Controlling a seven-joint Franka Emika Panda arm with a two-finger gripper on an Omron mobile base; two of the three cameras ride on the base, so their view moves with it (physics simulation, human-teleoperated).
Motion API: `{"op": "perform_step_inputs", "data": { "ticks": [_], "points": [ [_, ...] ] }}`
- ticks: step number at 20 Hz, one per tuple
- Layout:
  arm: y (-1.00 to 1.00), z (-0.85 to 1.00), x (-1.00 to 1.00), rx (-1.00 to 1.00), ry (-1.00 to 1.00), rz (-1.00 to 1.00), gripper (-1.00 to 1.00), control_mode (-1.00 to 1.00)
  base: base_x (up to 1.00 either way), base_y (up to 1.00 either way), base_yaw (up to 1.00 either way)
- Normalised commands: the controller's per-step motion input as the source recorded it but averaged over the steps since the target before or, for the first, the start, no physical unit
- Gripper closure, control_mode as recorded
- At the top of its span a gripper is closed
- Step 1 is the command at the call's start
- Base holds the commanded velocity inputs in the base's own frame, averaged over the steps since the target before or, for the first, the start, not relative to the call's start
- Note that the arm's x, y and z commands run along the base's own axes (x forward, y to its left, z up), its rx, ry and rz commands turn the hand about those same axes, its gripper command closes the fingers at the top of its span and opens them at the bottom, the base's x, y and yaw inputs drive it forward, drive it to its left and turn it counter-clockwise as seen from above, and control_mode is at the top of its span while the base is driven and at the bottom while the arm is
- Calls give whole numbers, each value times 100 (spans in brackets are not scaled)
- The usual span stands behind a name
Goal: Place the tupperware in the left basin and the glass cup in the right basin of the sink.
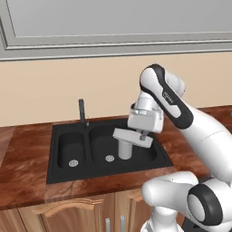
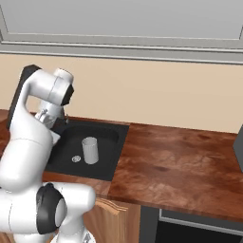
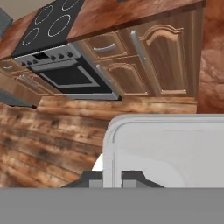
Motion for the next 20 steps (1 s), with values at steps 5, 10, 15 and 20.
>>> {"op": "perform_step_inputs", "data": {
  "ticks": [5, 10, 15, 20],
  "points": [
    [39, -7, -9, 3, 4, 0, 100, -100, 0, 0, 0],
    [36, -5, -8, 0, -2, -4, 100, -100, 0, 0, 0],
    [32, -1, -13, 0, -11, -8, 100, -100, 0, 0, 0],
    [34, -3, -10, 0, -15, -7, 100, -100, 0, 0, 0]
  ]
}}
